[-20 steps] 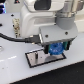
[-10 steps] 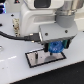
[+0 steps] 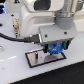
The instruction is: Insert the blue gear onto the right peg, followed by the red gear
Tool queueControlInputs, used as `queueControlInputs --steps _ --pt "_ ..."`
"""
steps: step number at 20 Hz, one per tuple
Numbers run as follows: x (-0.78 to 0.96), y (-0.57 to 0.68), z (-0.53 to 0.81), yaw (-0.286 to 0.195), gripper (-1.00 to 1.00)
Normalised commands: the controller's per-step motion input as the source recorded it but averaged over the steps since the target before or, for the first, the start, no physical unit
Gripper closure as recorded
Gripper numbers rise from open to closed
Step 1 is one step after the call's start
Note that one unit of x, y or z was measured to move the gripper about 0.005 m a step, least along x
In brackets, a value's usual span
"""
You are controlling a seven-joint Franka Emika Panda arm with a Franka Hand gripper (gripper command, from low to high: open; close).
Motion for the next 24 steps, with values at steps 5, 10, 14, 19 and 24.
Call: queueControlInputs --steps 5,10,14,19,24 --pt "0.18 -0.25 0.41 0.0 1.0" --pt "0.18 -0.11 0.03 0.0 1.0" --pt "0.13 -0.11 -0.11 0.0 1.0" --pt "0.13 -0.1 -0.16 0.0 1.0" --pt "0.19 -0.02 -0.22 0.0 1.0"
